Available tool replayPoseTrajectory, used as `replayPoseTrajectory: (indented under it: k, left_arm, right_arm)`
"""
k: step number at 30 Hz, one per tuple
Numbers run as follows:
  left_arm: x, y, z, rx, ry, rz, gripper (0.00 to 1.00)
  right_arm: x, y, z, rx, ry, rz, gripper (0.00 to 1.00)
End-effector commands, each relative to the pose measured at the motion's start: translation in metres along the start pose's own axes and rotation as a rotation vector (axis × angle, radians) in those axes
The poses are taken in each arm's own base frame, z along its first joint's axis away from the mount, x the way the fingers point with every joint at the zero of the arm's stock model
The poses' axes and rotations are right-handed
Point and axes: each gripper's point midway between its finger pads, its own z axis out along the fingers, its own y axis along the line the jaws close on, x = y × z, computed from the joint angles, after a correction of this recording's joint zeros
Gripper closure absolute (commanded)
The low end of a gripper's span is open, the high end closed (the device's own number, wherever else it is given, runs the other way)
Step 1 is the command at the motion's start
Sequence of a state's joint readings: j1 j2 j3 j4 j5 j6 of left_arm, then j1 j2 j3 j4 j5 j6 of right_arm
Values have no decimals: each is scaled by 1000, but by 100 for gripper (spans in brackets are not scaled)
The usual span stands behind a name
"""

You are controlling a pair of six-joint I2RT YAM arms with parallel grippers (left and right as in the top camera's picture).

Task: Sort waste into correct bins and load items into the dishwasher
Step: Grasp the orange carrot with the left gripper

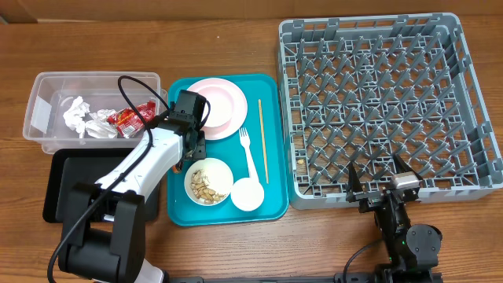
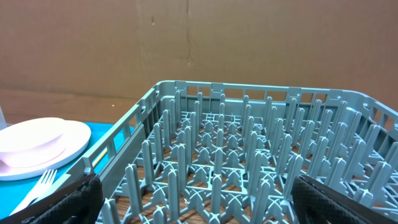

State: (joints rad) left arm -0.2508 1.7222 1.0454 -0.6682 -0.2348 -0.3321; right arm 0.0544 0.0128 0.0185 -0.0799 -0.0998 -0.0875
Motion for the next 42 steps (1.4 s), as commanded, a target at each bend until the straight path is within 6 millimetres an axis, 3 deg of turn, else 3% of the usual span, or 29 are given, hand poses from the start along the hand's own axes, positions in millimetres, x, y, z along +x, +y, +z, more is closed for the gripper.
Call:
replayPoseTrajectory:
  k: [1, 13, 21, 36, 42]
  left_arm:
    - [6, 0, 5, 4, 21, 11, 44]
    - [23, 6, 20, -23, 27, 15, 48]
    - [30, 9, 29, -38, 17, -9, 45]
    - [28, 9, 28, -37, 13, -8, 83]
    - [19, 8, 19, -38, 14, -8, 96]
  right_arm:
    - [2, 1, 0, -4, -3, -7, 0]
    - [2, 1, 0, -4, -3, -7, 0]
    - [2, 1, 0, -4, -3, -7, 0]
    - [2, 1, 0, -4, -3, -7, 0]
    - [2, 1, 0, -4, -3, -7, 0]
